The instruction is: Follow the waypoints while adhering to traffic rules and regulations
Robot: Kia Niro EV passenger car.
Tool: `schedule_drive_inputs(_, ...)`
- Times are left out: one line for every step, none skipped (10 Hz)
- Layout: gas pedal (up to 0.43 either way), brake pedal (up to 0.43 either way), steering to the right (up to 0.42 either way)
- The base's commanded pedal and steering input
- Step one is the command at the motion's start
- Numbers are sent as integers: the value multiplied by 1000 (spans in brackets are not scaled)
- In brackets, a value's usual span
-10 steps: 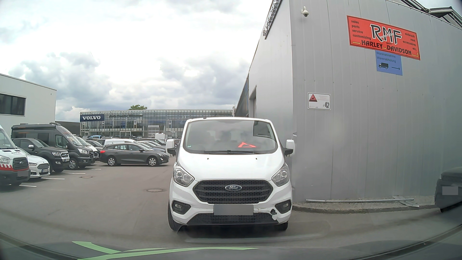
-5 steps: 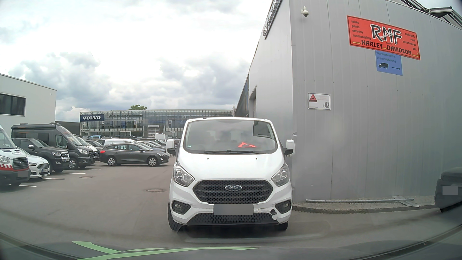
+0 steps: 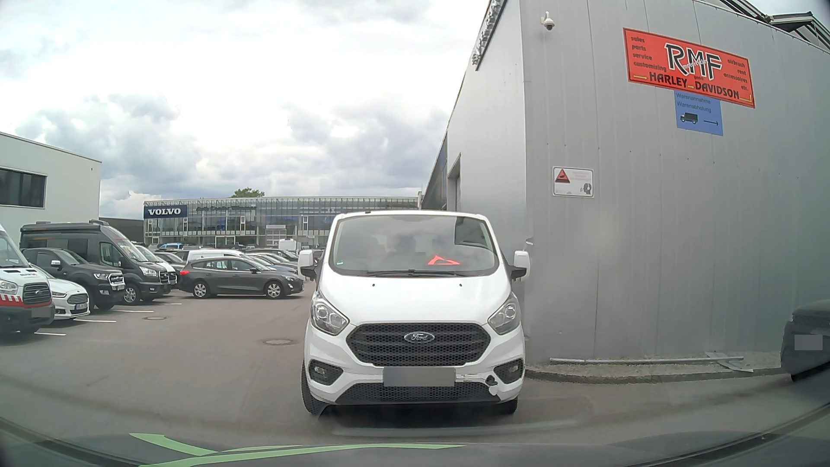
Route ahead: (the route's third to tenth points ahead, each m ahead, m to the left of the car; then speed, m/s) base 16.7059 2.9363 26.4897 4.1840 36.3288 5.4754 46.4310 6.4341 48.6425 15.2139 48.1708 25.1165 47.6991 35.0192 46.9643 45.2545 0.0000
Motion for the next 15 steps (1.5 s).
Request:
schedule_drive_inputs(0,470,-463)
schedule_drive_inputs(0,470,-462)
schedule_drive_inputs(0,470,-463)
schedule_drive_inputs(0,470,-462)
schedule_drive_inputs(0,470,-463)
schedule_drive_inputs(0,470,-462)
schedule_drive_inputs(0,470,-462)
schedule_drive_inputs(0,470,-463)
schedule_drive_inputs(0,470,-462)
schedule_drive_inputs(0,470,-462)
schedule_drive_inputs(0,470,-463)
schedule_drive_inputs(0,470,-462)
schedule_drive_inputs(0,470,-462)
schedule_drive_inputs(0,470,-462)
schedule_drive_inputs(0,470,-463)
